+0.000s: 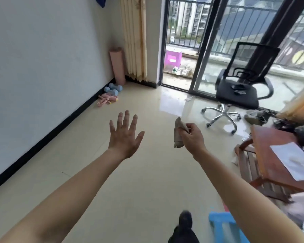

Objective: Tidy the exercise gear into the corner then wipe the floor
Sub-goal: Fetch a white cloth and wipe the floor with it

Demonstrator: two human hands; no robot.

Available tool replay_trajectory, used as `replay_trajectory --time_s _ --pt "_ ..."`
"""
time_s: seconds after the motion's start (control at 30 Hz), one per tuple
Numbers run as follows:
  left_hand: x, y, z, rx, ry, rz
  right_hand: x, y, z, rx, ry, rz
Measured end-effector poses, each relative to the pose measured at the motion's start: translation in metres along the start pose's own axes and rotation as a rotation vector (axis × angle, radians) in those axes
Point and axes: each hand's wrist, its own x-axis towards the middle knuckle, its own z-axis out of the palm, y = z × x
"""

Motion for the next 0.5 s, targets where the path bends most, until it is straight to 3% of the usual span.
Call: replay_trajectory --time_s 0.27,0.5 --pt "0.104 -0.006 0.076 -0.017 -0.170 -0.420 0.235 0.040 0.046 -0.151 -0.348 0.101" --pt "0.138 -0.021 0.099 -0.032 -0.236 -0.674 0.341 0.021 0.116 -0.320 -0.573 0.079"
